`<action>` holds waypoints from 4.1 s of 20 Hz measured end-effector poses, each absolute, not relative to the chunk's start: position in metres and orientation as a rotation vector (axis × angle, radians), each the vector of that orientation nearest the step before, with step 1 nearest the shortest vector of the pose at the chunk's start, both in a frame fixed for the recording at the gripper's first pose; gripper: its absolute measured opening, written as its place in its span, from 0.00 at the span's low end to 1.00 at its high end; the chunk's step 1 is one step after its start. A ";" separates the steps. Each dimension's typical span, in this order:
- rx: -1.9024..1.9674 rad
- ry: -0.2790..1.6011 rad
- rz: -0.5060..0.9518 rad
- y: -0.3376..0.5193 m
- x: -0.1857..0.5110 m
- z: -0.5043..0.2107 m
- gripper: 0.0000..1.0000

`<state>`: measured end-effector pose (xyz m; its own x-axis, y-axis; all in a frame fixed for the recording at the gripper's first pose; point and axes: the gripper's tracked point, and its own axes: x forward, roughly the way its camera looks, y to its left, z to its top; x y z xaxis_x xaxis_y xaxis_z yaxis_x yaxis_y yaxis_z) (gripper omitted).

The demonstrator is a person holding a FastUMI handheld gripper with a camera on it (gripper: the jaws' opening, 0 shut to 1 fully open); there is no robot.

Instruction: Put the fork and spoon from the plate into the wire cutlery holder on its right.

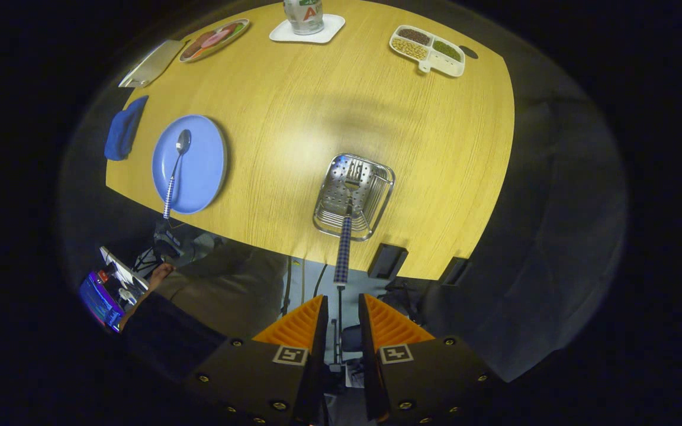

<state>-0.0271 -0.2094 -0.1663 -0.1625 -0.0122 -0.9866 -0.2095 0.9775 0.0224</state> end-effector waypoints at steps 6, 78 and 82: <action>-0.192 1.643 0.229 -0.141 -0.045 -0.173 0.29; -0.208 1.830 0.355 -0.086 -0.050 -0.214 0.07; -0.083 1.895 0.301 -0.118 -0.066 -0.201 0.07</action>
<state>-0.0662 -0.1176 -0.2012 -0.3404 0.0899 -0.9360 -0.2043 0.9646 0.1669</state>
